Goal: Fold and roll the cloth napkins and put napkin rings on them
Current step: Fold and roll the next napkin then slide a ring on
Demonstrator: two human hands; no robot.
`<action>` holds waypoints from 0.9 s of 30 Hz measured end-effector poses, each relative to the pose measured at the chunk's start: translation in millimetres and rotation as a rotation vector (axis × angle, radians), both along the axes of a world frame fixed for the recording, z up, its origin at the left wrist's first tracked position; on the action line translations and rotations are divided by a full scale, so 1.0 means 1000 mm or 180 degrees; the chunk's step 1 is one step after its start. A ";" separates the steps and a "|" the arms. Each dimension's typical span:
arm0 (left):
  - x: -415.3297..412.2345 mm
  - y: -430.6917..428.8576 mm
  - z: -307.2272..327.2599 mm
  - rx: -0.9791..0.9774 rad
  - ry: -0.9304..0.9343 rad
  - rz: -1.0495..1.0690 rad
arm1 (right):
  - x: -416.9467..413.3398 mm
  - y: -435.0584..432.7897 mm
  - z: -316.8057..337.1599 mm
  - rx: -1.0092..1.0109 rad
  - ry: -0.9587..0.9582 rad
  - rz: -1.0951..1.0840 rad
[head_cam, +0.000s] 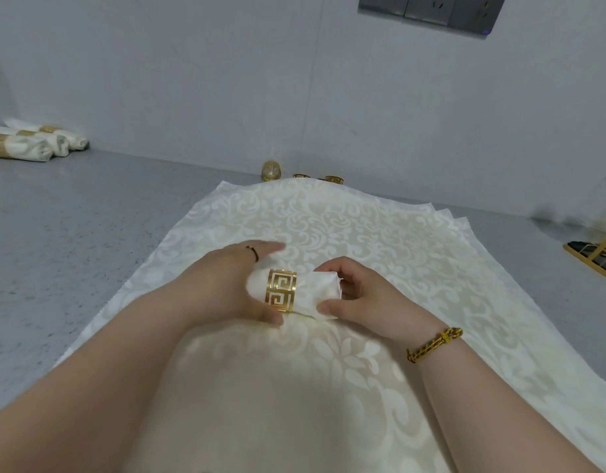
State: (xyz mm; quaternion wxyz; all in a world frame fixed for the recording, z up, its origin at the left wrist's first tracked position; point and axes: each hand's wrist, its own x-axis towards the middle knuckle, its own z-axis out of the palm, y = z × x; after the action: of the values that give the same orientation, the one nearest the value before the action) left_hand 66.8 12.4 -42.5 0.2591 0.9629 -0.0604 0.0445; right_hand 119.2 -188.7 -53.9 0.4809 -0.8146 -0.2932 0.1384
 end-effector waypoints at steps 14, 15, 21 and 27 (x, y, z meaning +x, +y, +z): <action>-0.012 0.031 -0.020 -0.1251 -0.0240 0.0377 | -0.007 -0.001 -0.002 -0.0400 -0.0313 -0.0136; -0.012 0.032 -0.021 -0.1301 -0.0277 0.0345 | -0.008 -0.001 0.000 -0.0439 -0.0288 -0.0114; -0.015 0.019 -0.021 -0.0647 -0.0237 0.0096 | -0.014 -0.001 0.007 -0.0883 -0.0864 -0.0259; -0.006 -0.011 -0.028 0.1503 -0.1820 -0.0146 | -0.028 0.013 0.006 -0.1926 -0.2394 -0.0205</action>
State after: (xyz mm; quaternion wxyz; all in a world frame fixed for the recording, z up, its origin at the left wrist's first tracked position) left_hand 60.9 1.4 -70.9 0.0033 0.9432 -0.1605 0.2907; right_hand 91.7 -175.9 -48.2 0.0870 -0.9202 -0.3679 -0.1016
